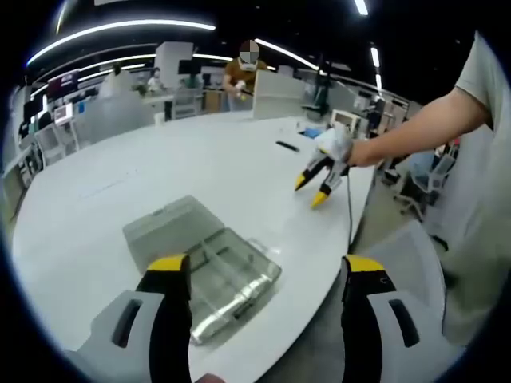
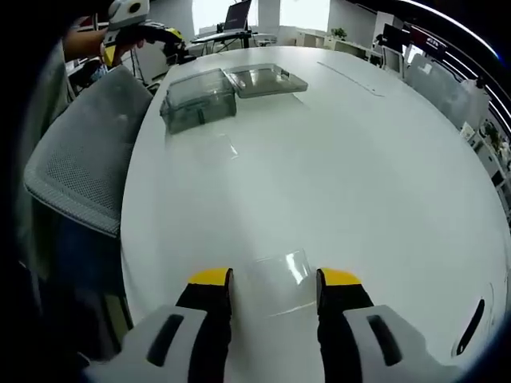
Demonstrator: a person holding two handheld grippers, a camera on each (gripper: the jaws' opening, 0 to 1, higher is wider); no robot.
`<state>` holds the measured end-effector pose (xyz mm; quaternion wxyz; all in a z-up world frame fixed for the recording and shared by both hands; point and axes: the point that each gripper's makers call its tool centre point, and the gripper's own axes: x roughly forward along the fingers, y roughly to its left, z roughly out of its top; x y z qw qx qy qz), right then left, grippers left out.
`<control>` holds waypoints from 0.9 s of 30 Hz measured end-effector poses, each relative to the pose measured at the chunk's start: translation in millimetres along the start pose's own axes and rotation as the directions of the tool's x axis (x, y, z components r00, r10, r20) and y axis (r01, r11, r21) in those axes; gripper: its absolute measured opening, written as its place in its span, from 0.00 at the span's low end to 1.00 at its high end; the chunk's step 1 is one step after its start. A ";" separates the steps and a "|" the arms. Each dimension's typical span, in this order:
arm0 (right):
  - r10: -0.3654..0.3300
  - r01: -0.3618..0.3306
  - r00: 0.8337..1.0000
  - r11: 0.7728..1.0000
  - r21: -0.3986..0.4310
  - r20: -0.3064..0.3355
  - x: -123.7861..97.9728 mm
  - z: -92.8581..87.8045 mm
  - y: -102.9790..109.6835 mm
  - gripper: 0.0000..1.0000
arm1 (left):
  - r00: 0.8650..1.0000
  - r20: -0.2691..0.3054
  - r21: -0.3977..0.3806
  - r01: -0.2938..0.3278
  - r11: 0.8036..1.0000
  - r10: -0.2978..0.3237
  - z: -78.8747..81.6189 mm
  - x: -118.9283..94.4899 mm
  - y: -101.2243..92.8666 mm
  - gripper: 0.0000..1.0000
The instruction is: Insert the divider into the dual guide fixture by aligning both edges with the guide slots and pushing it downward to the bottom, including one-sided entry, uneven engagement, binding, and posture correction.
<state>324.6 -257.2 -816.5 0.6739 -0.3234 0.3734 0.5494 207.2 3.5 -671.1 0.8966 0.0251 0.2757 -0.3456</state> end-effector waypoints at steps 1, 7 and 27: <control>0.001 -0.001 1.000 1.000 -0.003 -0.002 0.1 0.1 -0.4 0.38 | 1.000 0.000 0.000 0.000 1.000 0.000 -0.1 0.1 0.0 0.75; 0.028 -0.028 0.999 0.999 -0.029 -0.028 1.4 -2.5 0.0 0.38 | 1.000 -0.003 -0.004 -0.003 1.000 0.003 -0.5 0.6 0.4 0.75; 0.045 -0.052 0.994 0.997 -0.060 -0.102 1.6 -6.3 -1.6 0.30 | 1.000 0.014 -0.028 -0.013 1.000 0.013 -1.8 -1.0 2.6 0.75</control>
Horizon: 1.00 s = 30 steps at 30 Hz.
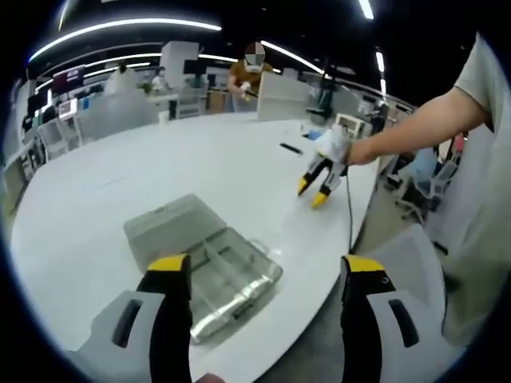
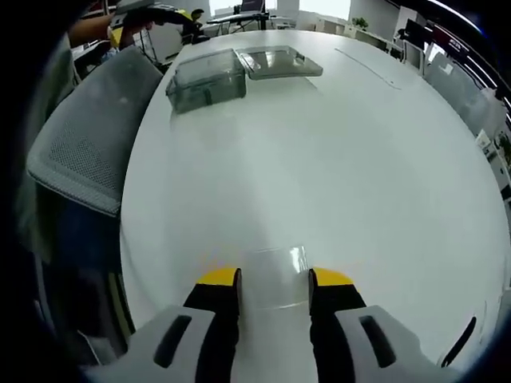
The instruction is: Insert the divider into the dual guide fixture by aligning both edges with the guide slots and pushing it downward to the bottom, including one-sided entry, uneven engagement, binding, and posture correction.
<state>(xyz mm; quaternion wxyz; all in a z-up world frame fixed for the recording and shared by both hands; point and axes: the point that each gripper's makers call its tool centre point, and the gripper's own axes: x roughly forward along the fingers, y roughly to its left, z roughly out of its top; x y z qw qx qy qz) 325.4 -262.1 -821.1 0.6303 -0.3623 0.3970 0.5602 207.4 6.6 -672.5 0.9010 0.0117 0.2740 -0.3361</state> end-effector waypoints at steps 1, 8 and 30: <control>0.000 0.000 1.000 1.000 0.003 -0.008 0.2 0.1 0.1 0.30 | 1.000 0.001 -0.001 0.000 1.000 0.000 -0.4 0.0 0.1 0.75; -0.008 0.009 0.998 1.000 0.004 -0.054 1.2 0.1 0.5 0.28 | 1.000 0.003 -0.004 0.000 1.000 0.000 -0.8 -0.1 0.2 0.74; 0.003 -0.001 0.993 1.000 0.017 -0.114 -2.1 2.9 7.1 0.27 | 1.000 0.007 -0.004 0.005 1.000 -0.005 -3.2 -5.5 1.9 0.74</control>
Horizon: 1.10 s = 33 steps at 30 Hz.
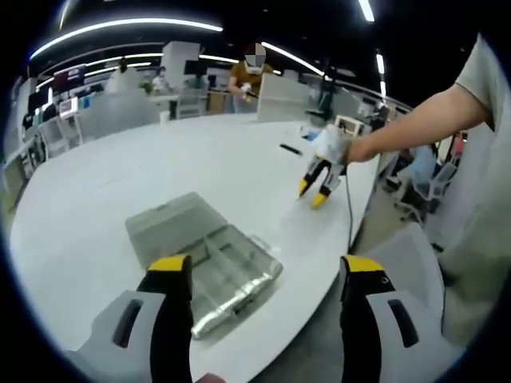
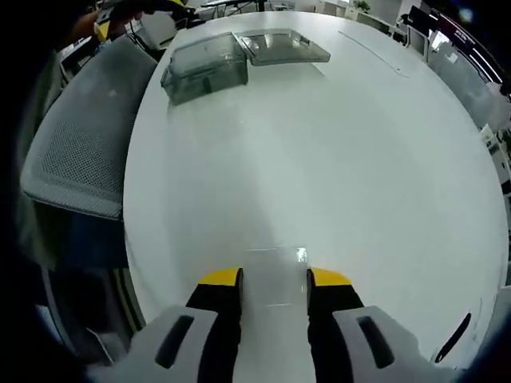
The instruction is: Insert the divider into the dual guide fixture by aligning both edges with the guide slots and pushing it downward to the bottom, including one-sided entry, uneven engagement, binding, and posture correction.
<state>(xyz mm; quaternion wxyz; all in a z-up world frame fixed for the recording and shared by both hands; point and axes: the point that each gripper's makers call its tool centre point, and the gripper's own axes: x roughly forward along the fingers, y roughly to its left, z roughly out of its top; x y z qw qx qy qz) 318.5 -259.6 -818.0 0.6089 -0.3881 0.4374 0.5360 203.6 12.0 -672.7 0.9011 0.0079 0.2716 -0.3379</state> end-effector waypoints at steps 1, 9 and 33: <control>0.000 0.000 1.000 1.000 0.002 0.000 -0.7 0.6 0.4 0.27 | 1.000 0.000 -0.001 0.000 1.000 0.000 -0.1 -0.1 0.1 0.74; -0.001 0.001 1.000 1.000 -0.003 0.000 -4.0 5.0 3.8 0.27 | 1.000 -0.005 -0.006 0.007 1.000 -0.007 -2.6 0.2 -2.1 0.75; -0.022 0.022 0.999 1.000 -0.001 0.042 -16.5 41.4 22.4 0.27 | 1.000 0.006 -0.005 0.028 1.000 -0.028 -2.3 -2.5 -5.0 0.75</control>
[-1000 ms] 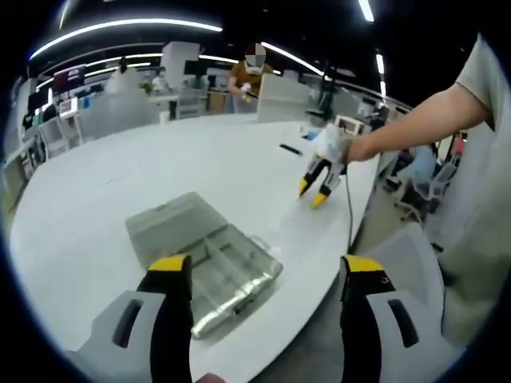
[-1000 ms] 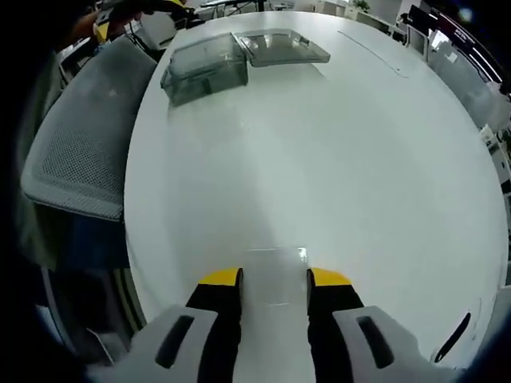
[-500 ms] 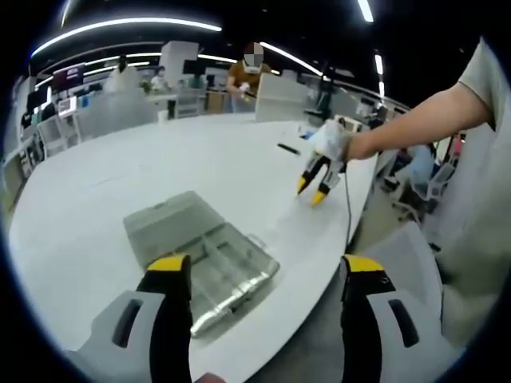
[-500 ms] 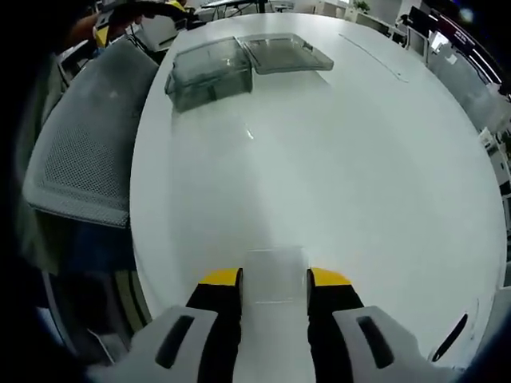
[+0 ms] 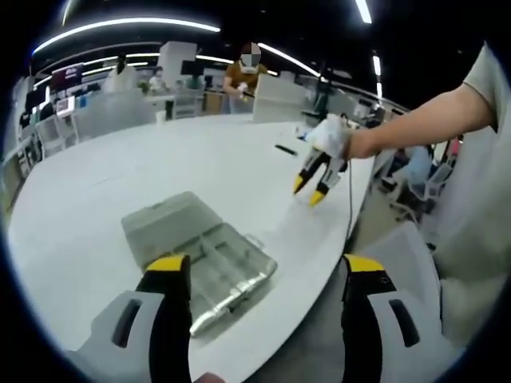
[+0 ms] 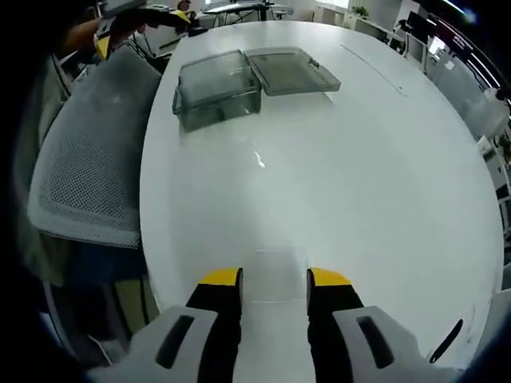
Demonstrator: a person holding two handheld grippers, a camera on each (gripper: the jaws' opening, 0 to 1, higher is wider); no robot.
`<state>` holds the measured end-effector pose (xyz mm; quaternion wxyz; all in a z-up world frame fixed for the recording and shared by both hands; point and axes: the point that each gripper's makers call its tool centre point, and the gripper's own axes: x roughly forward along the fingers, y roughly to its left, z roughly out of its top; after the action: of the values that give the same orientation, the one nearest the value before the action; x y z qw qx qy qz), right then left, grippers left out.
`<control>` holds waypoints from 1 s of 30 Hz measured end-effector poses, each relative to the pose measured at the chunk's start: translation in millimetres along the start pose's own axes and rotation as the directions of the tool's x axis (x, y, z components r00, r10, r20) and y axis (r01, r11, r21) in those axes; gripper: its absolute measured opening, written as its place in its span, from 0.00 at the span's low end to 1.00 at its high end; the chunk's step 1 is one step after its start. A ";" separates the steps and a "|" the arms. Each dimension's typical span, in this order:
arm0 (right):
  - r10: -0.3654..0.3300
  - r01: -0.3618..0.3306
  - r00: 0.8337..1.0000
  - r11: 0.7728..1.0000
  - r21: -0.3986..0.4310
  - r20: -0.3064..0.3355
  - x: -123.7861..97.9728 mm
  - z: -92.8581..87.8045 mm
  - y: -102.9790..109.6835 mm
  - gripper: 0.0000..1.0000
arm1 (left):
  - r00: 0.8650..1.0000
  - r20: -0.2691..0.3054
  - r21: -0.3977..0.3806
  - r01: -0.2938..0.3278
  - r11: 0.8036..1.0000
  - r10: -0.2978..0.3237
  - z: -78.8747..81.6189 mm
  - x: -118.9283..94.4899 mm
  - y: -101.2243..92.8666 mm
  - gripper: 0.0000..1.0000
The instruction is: Insert the divider into the dual guide fixture by aligning both edges with the guide slots and pushing it downward to the bottom, including one-sided entry, uneven engagement, binding, and posture correction.
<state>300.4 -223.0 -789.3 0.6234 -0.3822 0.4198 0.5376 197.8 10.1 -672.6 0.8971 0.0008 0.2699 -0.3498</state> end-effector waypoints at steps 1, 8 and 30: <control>0.000 0.000 1.000 1.000 -0.002 0.002 0.2 1.7 1.6 0.27 | 1.000 -0.002 0.000 0.002 1.000 -0.002 -0.6 -0.1 -0.2 0.75; -0.002 0.002 1.000 1.000 -0.006 0.018 -0.8 17.9 15.1 0.27 | 1.000 -0.015 -0.004 0.012 1.000 -0.012 -6.2 -0.9 -2.8 0.75; -0.019 0.025 0.997 0.997 -0.079 0.070 -9.6 82.4 51.6 0.27 | 0.999 -0.034 -0.036 0.034 0.999 -0.036 -14.7 0.4 0.0 0.72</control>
<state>257.8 -143.1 -752.4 0.6276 -0.3925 0.3721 0.5600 191.0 12.6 -685.3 0.8859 -0.0138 0.2916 -0.3605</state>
